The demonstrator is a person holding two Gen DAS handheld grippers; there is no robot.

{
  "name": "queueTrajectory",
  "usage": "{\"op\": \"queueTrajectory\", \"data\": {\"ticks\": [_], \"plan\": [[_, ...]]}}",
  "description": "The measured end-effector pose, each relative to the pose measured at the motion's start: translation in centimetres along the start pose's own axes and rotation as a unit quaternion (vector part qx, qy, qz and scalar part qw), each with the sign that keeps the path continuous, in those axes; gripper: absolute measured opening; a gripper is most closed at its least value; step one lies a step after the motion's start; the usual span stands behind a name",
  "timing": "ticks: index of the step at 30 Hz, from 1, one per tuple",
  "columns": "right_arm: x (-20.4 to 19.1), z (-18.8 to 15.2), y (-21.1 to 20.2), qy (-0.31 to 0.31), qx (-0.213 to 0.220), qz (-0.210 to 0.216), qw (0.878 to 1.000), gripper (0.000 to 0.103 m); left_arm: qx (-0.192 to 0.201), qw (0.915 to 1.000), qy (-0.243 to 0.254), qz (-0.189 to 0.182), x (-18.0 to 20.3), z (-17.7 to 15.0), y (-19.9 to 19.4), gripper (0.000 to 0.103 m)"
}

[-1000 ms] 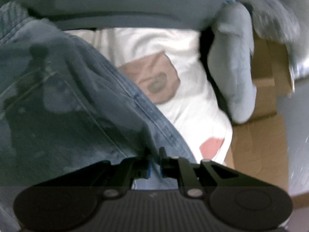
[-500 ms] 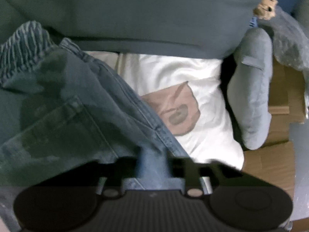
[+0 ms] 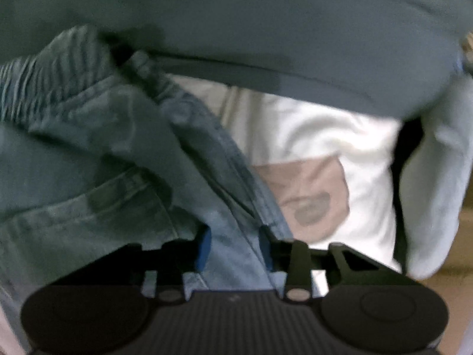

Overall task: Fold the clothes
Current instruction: 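Lay the leg hem over the waistband with the right gripper while the left gripper holds the waistband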

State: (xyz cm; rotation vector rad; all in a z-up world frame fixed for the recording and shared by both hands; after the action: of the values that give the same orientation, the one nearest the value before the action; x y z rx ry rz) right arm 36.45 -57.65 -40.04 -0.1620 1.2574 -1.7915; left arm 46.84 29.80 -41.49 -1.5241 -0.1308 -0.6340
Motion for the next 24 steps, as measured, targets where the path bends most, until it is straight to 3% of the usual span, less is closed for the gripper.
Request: {"op": "queueTrajectory", "data": {"ticks": [3, 8, 15, 24], "plan": [[0.2, 0.0, 0.0, -0.001, 0.000, 0.003, 1.000, 0.010, 0.009, 0.9994, -0.033, -0.001, -1.1, 0.5, 0.7, 0.014], [0.2, 0.1, 0.0, -0.006, -0.002, 0.004, 1.000, 0.010, 0.010, 0.9989, -0.045, -0.007, -1.8, 1.0, 1.2, 0.012], [0.0, 0.3, -0.3, -0.010, 0.002, 0.009, 1.000, 0.010, 0.015, 0.9999, 0.004, 0.002, -1.5, 0.8, 0.7, 0.006], [-1.2, 0.7, -1.8, -0.011, 0.026, 0.014, 1.000, 0.010, 0.032, 0.9963, 0.050, -0.062, -0.9, 0.6, -3.4, 0.002]]}}
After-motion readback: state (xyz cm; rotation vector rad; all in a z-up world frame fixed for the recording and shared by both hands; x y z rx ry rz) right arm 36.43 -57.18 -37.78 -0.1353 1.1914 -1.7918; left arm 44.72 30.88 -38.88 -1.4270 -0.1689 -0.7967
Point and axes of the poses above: each gripper's, at about its wrist camera, not at the fingertips, and y roughly the way its jaws point, x to its right, z to its top, the point moved 6 cm from there along y, roughly the way its jaws point, and after that the axes turned 10 degrees about -y, right-handed, at the moved point
